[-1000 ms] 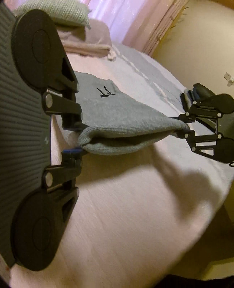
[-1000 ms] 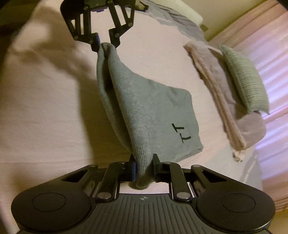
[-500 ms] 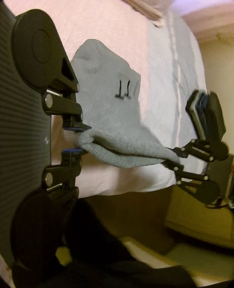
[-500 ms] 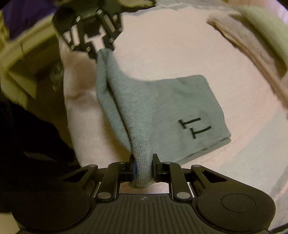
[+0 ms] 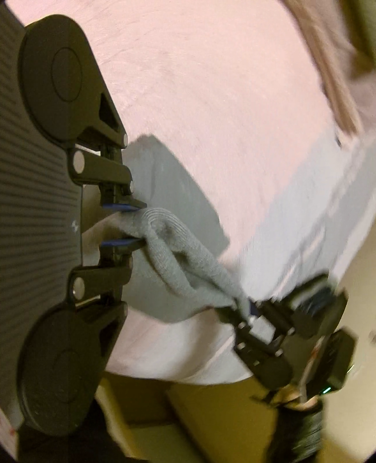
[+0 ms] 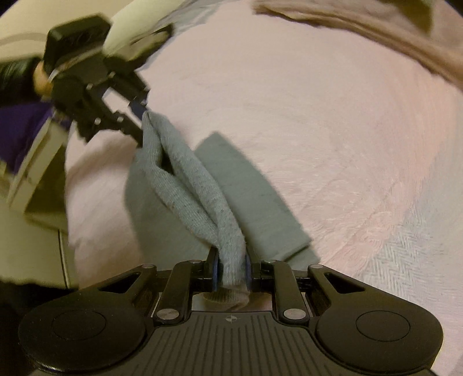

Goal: Fold large clothes
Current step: 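Fold the collar end over toward the hem and open both grippers, then grasp the folded sweatshirt bundle with both grippers from its sides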

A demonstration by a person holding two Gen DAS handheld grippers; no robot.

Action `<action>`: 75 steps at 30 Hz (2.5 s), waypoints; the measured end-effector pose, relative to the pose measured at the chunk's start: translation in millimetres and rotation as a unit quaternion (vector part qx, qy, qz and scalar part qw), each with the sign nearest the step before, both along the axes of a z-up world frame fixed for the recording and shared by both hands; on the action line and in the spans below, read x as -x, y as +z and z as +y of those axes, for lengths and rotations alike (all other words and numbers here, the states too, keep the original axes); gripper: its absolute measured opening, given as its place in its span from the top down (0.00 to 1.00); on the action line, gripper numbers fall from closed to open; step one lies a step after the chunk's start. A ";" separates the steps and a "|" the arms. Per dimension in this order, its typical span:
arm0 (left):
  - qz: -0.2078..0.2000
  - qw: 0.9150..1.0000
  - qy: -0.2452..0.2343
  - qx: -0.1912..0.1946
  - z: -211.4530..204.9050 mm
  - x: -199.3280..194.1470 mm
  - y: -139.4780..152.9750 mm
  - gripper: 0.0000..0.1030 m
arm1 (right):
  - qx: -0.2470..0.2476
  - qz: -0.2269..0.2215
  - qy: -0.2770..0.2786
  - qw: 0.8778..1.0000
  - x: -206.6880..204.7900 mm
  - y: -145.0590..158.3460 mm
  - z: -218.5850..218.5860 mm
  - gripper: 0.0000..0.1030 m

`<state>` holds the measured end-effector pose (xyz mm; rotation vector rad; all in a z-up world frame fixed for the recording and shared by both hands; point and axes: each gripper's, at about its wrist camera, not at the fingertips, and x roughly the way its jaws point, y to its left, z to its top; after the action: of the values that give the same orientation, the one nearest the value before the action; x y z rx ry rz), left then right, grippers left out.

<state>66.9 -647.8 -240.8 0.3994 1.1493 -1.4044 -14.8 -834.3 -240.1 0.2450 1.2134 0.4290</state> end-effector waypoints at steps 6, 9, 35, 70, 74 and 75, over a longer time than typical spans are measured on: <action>0.065 0.993 0.089 -0.041 -5.1 -45.1 -56.0 0.84 | -0.049 0.050 -0.087 0.994 -25.9 -53.8 -34.6 0.75; 0.078 0.988 0.124 -0.052 -6.3 -55.4 -79.3 0.80 | -0.053 0.051 -0.149 0.986 -24.5 -69.0 -51.4 0.56; -0.042 0.984 0.167 -0.056 -3.2 -19.8 -26.5 0.74 | -0.031 -0.038 -0.255 0.966 6.2 -57.2 -22.0 0.60; -0.501 0.834 -0.231 -0.030 8.6 224.7 -103.1 0.18 | 0.514 -0.192 0.188 0.815 113.5 -135.1 181.4 0.25; -0.546 0.800 -0.246 -0.037 6.4 216.9 -127.0 0.18 | 0.509 -0.206 0.197 0.812 113.2 -142.8 165.5 0.27; -0.553 0.794 -0.247 -0.042 3.4 213.0 -129.1 0.18 | 0.505 -0.204 0.191 0.817 112.0 -141.7 160.9 0.49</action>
<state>-146.1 -644.4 -370.0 1.4407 0.1056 -1.1918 -126.8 -673.4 -381.8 -0.9842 0.9097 0.1139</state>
